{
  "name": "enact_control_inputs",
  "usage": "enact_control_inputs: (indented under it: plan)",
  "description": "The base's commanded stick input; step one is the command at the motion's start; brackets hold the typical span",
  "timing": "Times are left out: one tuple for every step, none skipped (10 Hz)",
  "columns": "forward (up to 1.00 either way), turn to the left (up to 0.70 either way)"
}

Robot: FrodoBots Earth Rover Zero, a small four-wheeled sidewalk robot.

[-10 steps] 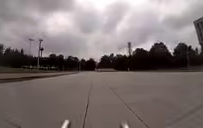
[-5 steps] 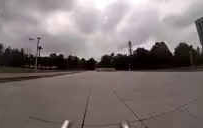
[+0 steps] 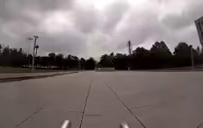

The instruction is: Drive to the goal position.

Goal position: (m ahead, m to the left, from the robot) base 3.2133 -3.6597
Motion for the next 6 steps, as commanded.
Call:
enact_control_inputs:
  plan:
    - [1.00, -0.05]
    - [1.00, -0.02]
    - [1.00, 0.00]
    - [1.00, -0.03]
    - [1.00, -0.04]
    - [1.00, 0.00]
